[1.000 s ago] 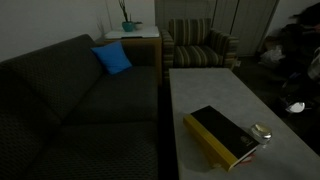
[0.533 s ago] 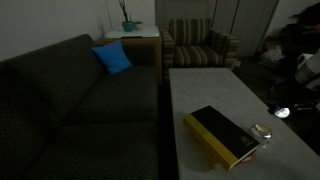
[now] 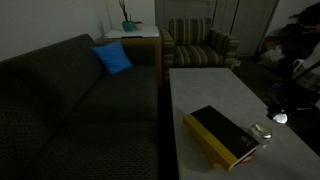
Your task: Pick the lid on the table and put it on the silver bottle
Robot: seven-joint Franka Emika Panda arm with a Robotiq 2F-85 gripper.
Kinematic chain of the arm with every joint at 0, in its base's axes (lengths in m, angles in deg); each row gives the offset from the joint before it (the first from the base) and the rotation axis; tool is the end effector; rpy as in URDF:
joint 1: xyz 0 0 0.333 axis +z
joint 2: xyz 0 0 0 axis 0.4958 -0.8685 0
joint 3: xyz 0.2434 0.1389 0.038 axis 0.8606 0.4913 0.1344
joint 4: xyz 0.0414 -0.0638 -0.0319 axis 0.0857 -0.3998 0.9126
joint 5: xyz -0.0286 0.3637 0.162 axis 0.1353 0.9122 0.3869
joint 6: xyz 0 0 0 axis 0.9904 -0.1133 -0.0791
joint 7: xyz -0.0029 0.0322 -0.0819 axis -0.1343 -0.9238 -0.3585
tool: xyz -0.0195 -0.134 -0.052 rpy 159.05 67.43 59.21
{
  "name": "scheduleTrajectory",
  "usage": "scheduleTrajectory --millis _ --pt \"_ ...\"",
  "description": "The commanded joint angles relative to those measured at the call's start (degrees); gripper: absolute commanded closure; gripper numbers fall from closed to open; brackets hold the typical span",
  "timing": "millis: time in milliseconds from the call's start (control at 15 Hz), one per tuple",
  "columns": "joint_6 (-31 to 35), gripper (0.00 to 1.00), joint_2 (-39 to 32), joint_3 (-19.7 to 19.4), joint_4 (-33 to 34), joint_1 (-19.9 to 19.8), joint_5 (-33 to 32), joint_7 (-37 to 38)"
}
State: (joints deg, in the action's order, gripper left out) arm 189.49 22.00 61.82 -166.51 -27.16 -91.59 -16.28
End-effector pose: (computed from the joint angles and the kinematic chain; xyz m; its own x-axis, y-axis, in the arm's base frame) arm 0.5223 -0.0256 -0.1002 0.9652 0.1529 0.2121 0.1347 -0.9860 0.0980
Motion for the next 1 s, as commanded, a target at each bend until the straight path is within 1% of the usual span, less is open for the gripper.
scheduleTrajectory --millis 0,133,267,600,800,933 --pt "-7.47 0.55 0.87 -2.15 1.49 2.94 1.81 1.19" --pt "-10.59 0.55 -0.1 -2.32 4.06 3.68 1.49 1.48" --pt "-13.73 0.55 -1.31 -1.51 7.33 3.32 1.0 1.53" --pt "-21.88 0.55 -5.01 1.28 15.71 0.76 0.37 0.14" --pt "-25.11 0.55 -8.77 3.77 20.89 -1.44 0.39 -1.61" --pt "-26.08 0.55 -10.73 4.66 23.25 -2.32 0.5 -2.31"
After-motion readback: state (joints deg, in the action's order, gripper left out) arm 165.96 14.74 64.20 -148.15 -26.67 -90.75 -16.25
